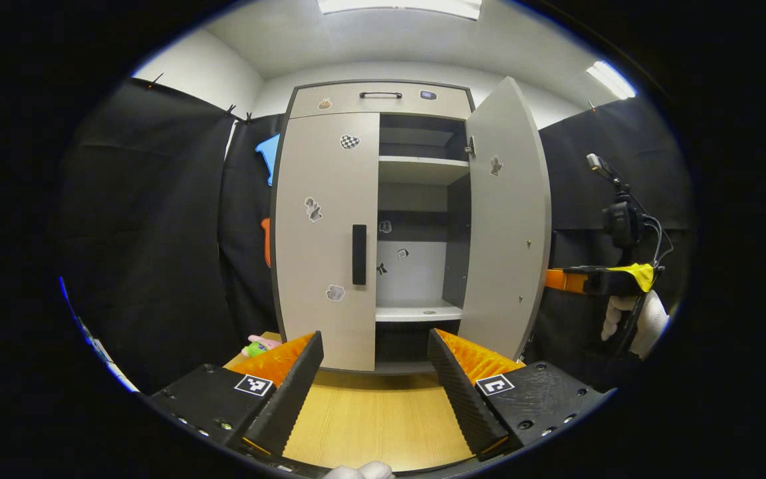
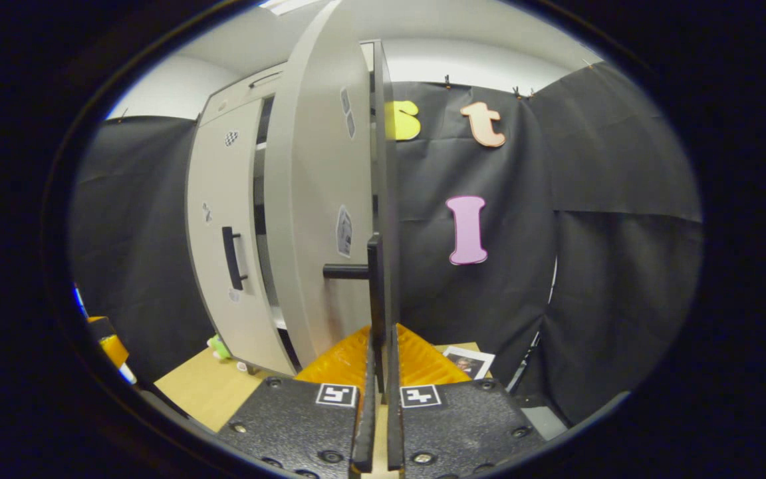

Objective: Open the right door of the double-door shoe cabinet with the right hand, and open the left door with the left hand.

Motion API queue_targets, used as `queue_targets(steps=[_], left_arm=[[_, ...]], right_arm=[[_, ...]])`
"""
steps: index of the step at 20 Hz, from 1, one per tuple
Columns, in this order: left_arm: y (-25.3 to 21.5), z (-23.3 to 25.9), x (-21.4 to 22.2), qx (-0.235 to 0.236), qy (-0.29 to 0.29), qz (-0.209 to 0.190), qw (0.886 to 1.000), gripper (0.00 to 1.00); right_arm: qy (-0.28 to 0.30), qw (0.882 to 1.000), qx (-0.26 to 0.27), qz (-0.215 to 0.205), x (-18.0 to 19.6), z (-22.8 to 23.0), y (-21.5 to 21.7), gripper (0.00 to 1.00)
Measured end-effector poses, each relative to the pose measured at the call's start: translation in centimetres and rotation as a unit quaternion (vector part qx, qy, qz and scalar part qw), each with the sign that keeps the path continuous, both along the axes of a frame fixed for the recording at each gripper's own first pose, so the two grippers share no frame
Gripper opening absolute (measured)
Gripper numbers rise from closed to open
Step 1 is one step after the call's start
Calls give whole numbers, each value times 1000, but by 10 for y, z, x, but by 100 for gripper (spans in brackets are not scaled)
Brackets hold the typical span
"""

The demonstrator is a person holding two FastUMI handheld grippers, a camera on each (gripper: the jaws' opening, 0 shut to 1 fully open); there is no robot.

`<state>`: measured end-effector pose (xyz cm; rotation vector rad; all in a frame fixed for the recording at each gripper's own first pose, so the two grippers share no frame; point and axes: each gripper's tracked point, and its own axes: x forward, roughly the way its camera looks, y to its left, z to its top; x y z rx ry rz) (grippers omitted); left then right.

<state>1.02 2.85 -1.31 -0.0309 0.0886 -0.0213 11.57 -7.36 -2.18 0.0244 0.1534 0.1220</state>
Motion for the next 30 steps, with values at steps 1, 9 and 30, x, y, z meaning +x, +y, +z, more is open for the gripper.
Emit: queue_targets(steps=[1, 9, 30], left_arm=[[1, -1, 1, 2, 0, 0, 1000, 95], [9, -3, 3, 11, -1, 7, 1000, 95], [7, 8, 36, 14, -45, -19, 999, 95]], right_arm=[[-1, 1000, 0, -8, -4, 1, -5, 15], [-39, 998, 8, -38, -69, 15, -7, 92], [-36, 996, -9, -85, -135, 3, 27, 100]])
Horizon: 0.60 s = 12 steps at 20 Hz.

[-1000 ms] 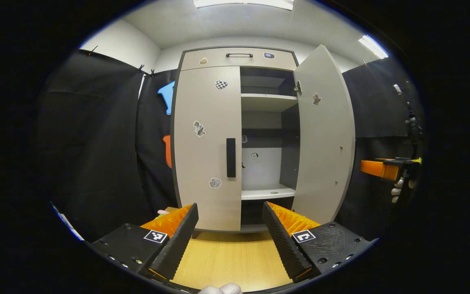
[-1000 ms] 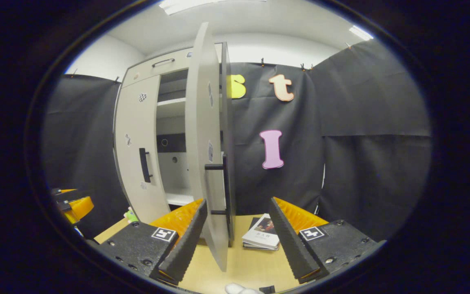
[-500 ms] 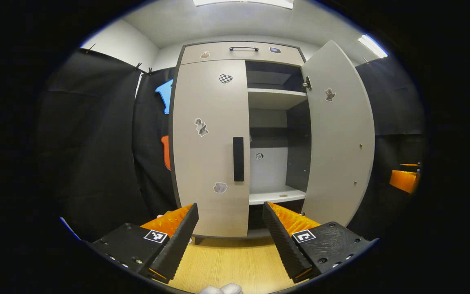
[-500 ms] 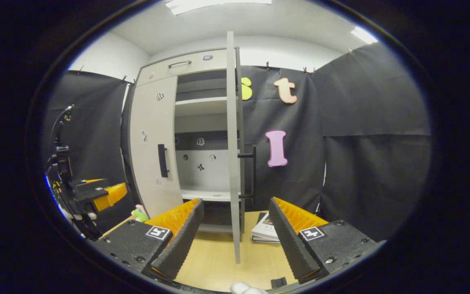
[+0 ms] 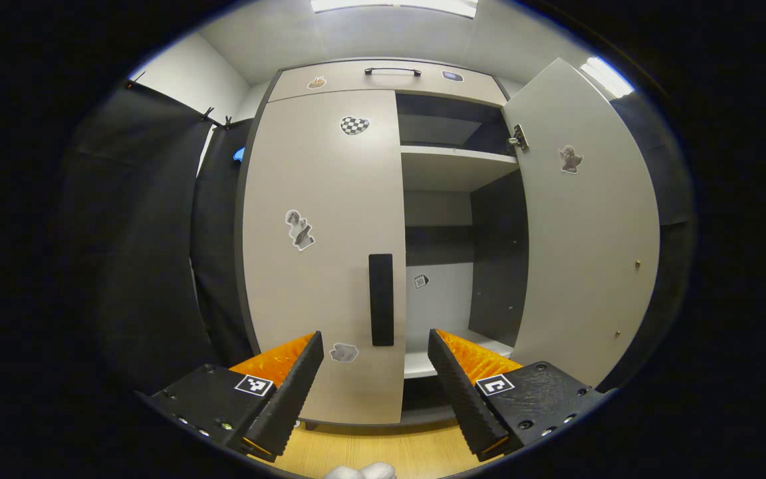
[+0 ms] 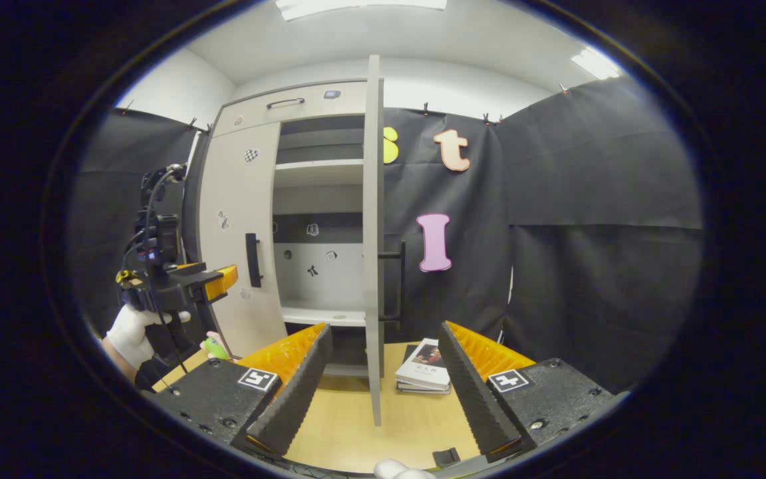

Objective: Open the right door of the double-door shoe cabinet with the right hand, and open the left door with the left hand.

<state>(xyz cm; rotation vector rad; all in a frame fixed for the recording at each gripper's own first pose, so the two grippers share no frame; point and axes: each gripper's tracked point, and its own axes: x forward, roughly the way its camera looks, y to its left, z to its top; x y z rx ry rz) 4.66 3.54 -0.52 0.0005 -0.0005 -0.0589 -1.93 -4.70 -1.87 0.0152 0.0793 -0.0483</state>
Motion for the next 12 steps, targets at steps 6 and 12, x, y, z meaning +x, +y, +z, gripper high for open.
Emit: queue_targets(steps=[6, 12], left_arm=[[2, -5, 9, 9, 2, 7, 1000, 95], [3, -14, 19, -5, 24, 19, 1000, 95]], right_arm=[[5, 999, -7, -42, -4, -1, -28, 100], [13, 997, -10, -70, -7, -4, -50, 100]])
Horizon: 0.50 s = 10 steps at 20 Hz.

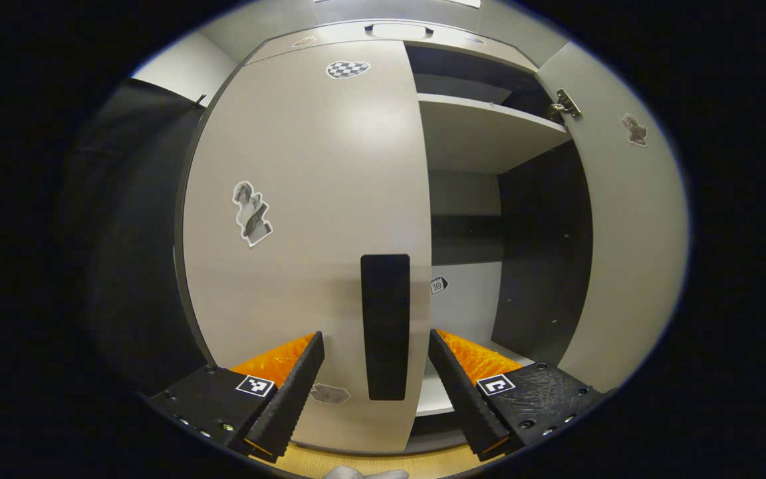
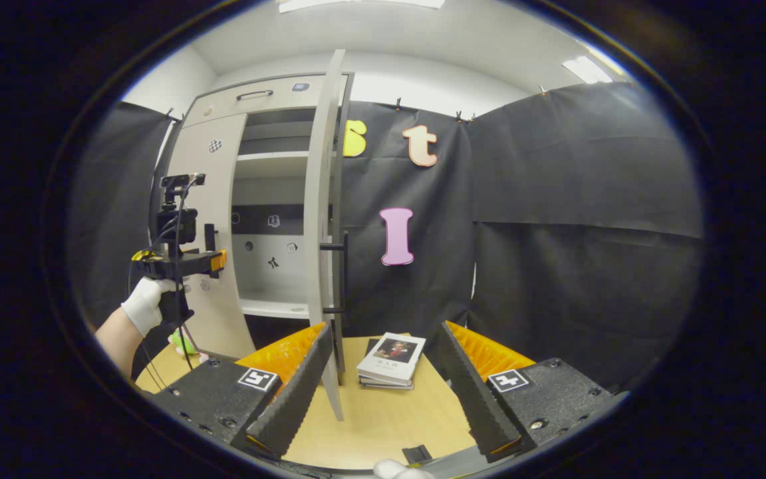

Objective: Open the right door of the double-door shoe cabinet with the right hand, and open the left door with the left hand.

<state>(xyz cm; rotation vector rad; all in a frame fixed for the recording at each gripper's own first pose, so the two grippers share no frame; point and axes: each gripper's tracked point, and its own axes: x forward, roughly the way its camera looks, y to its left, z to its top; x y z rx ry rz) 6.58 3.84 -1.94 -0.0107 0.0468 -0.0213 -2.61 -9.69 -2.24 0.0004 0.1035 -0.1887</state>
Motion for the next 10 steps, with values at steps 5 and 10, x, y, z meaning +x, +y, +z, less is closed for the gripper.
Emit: queue_targets(steps=[5, 10], left_arm=[[-6, -3, 12, 11, -3, -15, 1000, 95], [-5, -3, 14, 23, -2, -16, 1000, 32]], right_arm=[[5, 1000, -3, 3, 5, -1, -1, 100], [3, 1000, -2, 16, 13, 1, 6, 100]])
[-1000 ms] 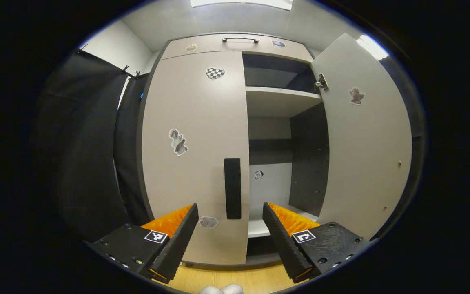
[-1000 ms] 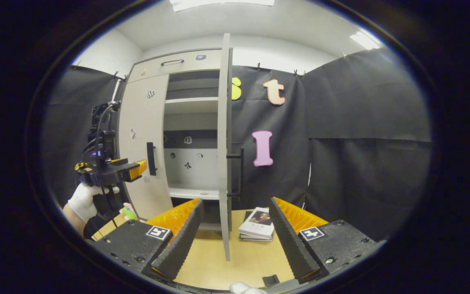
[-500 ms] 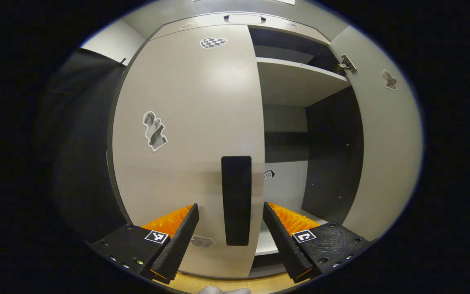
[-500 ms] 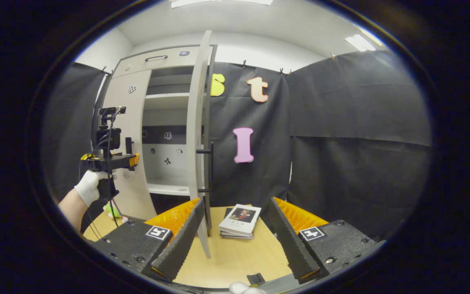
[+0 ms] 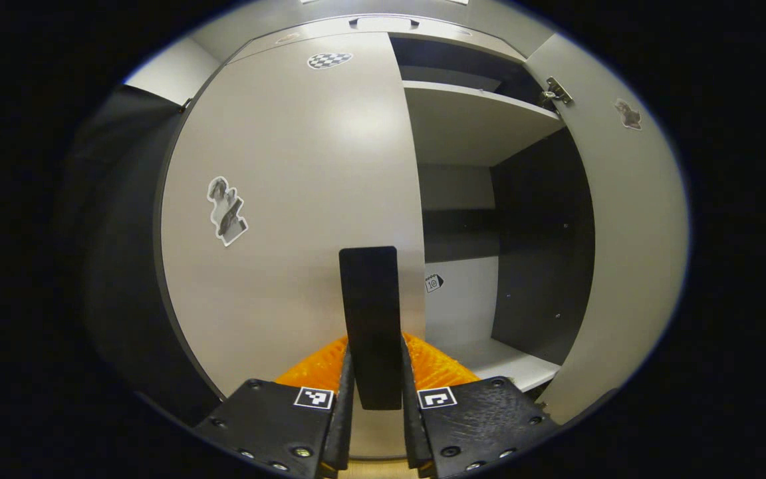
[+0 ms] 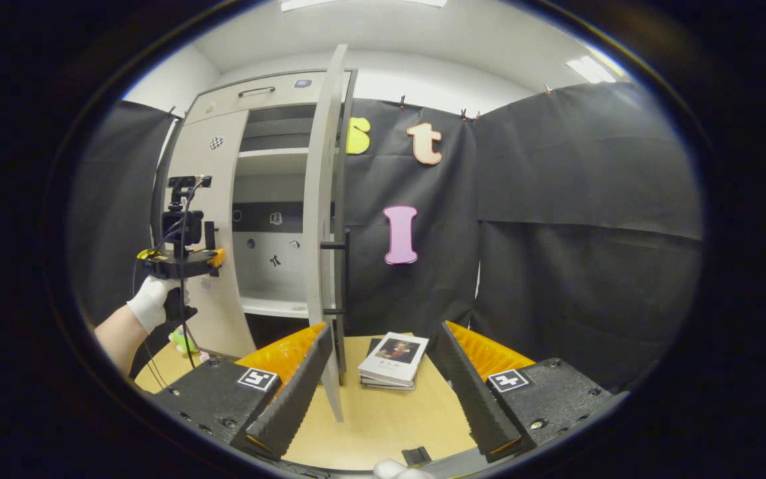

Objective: Open the right door of the double-door shoe cabinet with the right hand, and open the left door with the left hand.

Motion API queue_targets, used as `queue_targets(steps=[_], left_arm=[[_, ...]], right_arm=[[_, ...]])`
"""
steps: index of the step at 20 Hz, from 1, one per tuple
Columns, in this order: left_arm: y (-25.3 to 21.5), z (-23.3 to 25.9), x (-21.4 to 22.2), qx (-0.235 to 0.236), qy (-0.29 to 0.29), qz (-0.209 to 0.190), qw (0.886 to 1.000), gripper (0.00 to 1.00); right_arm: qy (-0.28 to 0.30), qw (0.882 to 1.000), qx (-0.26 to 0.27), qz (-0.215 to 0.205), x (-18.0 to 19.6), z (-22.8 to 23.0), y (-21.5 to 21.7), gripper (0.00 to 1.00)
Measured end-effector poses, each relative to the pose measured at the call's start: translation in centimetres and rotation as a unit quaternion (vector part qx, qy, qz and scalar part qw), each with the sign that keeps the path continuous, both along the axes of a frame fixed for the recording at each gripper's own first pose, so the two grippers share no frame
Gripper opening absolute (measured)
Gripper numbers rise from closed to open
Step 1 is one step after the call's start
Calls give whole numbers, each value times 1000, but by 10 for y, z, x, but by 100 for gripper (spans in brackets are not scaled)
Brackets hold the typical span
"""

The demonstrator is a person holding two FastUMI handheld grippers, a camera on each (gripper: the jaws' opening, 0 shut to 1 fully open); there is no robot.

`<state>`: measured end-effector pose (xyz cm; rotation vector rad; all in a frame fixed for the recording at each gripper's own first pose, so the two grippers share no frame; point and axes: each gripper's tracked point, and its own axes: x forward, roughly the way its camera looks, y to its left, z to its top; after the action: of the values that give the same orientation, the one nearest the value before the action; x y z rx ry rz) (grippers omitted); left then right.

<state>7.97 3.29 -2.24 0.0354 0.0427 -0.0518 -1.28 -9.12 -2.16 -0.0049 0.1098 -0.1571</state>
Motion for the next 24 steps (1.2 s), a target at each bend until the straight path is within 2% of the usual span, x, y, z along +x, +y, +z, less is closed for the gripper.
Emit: queue_targets(steps=[2, 3, 5, 7, 11, 12, 14, 24], left_arm=[[2, -2, -1, -7, 13, 7, 1000, 24], [3, -4, 2, -17, 16, 13, 1000, 27], [2, -1, 2, -18, 18, 12, 1000, 6], [2, -2, -1, -19, 17, 9, 1000, 3], [3, -3, -5, -25, 24, 2, 999, 3], [3, -3, -7, -26, 27, -2, 999, 0], [2, -1, -14, -28, 25, -9, 999, 3], [20, -1, -57, -28, 25, -8, 999, 3]], right_arm=[[-2, 1000, 0, 5, 1, 2, 3, 100], [-4, 1000, -1, 7, 0, 2, 4, 100], [-5, 1000, 0, 10, -1, 3, 5, 100], [-7, 1000, 1, 9, -6, 3, 2, 100], [-14, 1000, 1, 3, -14, 6, -5, 100], [-15, 1000, 3, 4, -15, 5, -6, 100], [-13, 1000, 6, 9, -17, 2, -5, 100], [-13, 998, 6, 68, -21, 0, 21, 100]])
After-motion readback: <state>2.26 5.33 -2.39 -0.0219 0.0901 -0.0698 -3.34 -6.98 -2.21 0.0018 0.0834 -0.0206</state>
